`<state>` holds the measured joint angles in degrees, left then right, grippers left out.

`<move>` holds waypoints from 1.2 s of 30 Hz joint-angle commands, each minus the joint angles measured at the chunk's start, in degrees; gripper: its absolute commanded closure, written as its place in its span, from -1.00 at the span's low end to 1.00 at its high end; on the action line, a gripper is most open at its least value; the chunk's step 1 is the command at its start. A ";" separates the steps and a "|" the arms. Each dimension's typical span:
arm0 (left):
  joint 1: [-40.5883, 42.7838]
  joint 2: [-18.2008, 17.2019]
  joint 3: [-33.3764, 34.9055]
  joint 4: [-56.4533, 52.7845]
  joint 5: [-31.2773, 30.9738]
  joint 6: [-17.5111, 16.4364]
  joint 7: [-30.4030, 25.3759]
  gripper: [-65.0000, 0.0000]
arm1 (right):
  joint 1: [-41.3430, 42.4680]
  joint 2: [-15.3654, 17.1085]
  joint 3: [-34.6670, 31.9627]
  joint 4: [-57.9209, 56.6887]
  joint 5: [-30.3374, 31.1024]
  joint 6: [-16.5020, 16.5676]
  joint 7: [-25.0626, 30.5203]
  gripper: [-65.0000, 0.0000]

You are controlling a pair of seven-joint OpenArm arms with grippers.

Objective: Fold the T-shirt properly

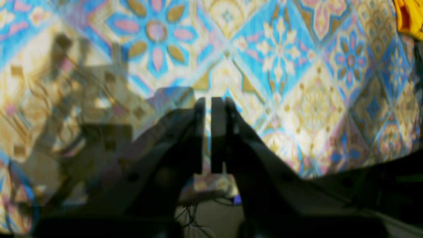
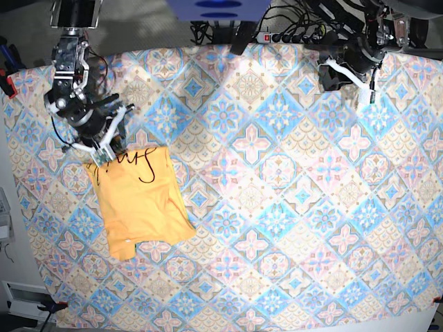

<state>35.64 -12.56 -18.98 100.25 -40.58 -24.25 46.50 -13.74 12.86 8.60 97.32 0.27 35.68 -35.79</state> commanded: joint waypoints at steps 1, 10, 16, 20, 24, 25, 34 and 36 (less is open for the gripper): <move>0.80 -0.67 -0.31 1.95 -0.87 -0.58 -0.92 0.94 | -1.16 0.81 1.55 2.42 1.00 0.14 1.64 0.89; 7.75 -0.67 -0.40 3.36 -0.87 -0.58 -1.01 0.94 | -17.69 0.46 8.76 5.93 1.44 0.14 1.81 0.89; 11.18 -0.67 -0.49 3.09 -0.52 -0.58 -1.01 0.94 | -25.87 -1.57 9.38 6.46 1.44 0.05 1.81 0.89; 12.93 -0.67 -0.05 2.92 -0.35 -0.58 -1.01 0.94 | -30.35 -2.01 9.38 6.02 1.44 0.05 1.81 0.89; 13.72 -0.94 0.83 0.37 0.09 -0.58 -0.57 0.94 | -33.16 -4.12 9.64 5.93 1.53 0.05 1.46 0.89; 13.64 -1.03 1.44 -0.77 1.24 -0.58 -0.57 0.94 | -33.78 -4.47 9.99 5.67 1.53 0.05 1.37 0.89; 11.53 -0.76 9.18 -9.92 10.73 -0.58 -3.73 0.94 | -31.67 -6.14 9.64 -11.47 1.35 0.05 2.16 0.89; 10.38 -0.76 11.99 -12.91 12.14 -0.58 -5.31 0.94 | -30.26 -6.58 9.64 -16.04 1.35 0.05 4.63 0.89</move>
<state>45.19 -13.19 -6.87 86.70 -27.75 -24.47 41.52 -42.81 5.67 18.00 80.38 1.43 35.40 -31.20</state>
